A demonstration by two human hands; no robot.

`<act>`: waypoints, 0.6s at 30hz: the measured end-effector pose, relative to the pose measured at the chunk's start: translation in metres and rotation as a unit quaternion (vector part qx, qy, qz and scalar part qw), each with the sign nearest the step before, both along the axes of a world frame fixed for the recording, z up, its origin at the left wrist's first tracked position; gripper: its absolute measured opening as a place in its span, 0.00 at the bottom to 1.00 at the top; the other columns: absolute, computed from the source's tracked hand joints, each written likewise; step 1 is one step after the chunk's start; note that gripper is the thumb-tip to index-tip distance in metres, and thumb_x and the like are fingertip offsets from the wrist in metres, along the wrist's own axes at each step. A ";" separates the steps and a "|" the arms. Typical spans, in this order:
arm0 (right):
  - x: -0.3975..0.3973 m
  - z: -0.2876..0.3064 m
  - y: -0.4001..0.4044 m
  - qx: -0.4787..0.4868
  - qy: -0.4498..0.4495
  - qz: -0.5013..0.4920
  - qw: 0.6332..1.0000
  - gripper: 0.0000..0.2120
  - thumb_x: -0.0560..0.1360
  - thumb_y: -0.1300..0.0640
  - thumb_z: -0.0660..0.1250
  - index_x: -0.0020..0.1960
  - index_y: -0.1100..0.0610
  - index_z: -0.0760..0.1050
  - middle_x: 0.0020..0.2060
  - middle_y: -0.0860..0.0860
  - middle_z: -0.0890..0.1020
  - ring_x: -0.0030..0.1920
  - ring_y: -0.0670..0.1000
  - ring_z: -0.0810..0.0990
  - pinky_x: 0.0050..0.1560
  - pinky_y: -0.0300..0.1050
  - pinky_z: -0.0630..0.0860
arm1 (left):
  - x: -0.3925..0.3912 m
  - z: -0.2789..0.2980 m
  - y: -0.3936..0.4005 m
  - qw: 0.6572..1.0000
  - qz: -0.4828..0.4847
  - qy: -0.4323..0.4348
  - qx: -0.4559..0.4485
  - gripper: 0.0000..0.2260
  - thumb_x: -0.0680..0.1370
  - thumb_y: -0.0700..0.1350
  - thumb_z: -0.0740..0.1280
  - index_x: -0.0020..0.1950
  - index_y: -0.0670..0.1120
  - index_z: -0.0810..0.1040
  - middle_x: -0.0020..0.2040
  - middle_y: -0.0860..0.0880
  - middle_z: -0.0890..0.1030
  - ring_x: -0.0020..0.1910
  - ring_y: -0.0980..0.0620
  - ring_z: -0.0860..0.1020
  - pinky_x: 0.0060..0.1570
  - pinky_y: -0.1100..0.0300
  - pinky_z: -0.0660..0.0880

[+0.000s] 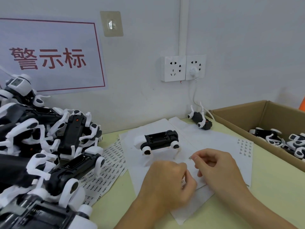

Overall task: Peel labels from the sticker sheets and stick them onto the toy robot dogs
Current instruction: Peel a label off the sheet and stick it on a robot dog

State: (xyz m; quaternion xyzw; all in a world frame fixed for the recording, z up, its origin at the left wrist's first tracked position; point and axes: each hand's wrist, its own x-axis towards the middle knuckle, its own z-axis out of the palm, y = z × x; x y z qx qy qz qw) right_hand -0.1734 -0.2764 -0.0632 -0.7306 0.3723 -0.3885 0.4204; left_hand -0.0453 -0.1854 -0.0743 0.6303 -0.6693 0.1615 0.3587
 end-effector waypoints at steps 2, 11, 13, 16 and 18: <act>0.000 -0.001 0.000 -0.003 0.004 0.003 1.000 0.08 0.76 0.58 0.71 0.38 0.50 0.83 0.31 0.46 0.84 0.28 0.45 0.80 0.33 0.31 0.74 | -0.005 0.004 0.001 0.992 -0.007 -0.089 -0.087 0.11 0.71 0.45 0.62 0.31 0.48 0.64 0.24 0.51 0.64 0.23 0.52 0.58 0.26 0.61 0.54; 0.001 -0.002 -0.001 -0.001 0.010 -0.008 1.000 0.08 0.76 0.56 0.71 0.39 0.49 0.83 0.32 0.43 0.84 0.31 0.47 0.80 0.33 0.31 0.73 | 0.024 0.004 -0.005 0.950 0.291 0.017 0.114 0.31 0.78 0.49 0.67 0.79 0.52 0.59 0.81 0.50 0.58 0.80 0.41 0.51 0.76 0.45 0.54; 0.002 -0.002 -0.001 -0.005 0.010 -0.006 1.000 0.08 0.76 0.56 0.71 0.39 0.48 0.82 0.32 0.43 0.84 0.31 0.47 0.80 0.34 0.32 0.75 | 0.029 0.003 -0.003 0.946 0.302 -0.002 0.117 0.26 0.78 0.48 0.70 0.74 0.50 0.68 0.74 0.50 0.69 0.77 0.40 0.60 0.73 0.44 0.59; 0.001 -0.002 -0.001 -0.011 0.006 -0.006 1.000 0.08 0.76 0.56 0.71 0.39 0.47 0.82 0.33 0.44 0.83 0.33 0.49 0.80 0.37 0.37 0.76 | 0.032 0.003 -0.003 0.942 0.331 -0.039 0.048 0.20 0.71 0.43 0.77 0.62 0.47 0.79 0.57 0.48 0.80 0.59 0.40 0.76 0.57 0.44 0.73; 0.000 -0.001 -0.001 -0.014 -0.002 -0.005 1.000 0.08 0.77 0.55 0.71 0.39 0.47 0.82 0.33 0.43 0.83 0.33 0.48 0.80 0.37 0.35 0.76 | 0.033 0.003 -0.003 0.938 0.344 -0.046 0.013 0.20 0.71 0.44 0.78 0.61 0.44 0.79 0.53 0.46 0.80 0.52 0.41 0.76 0.51 0.46 0.75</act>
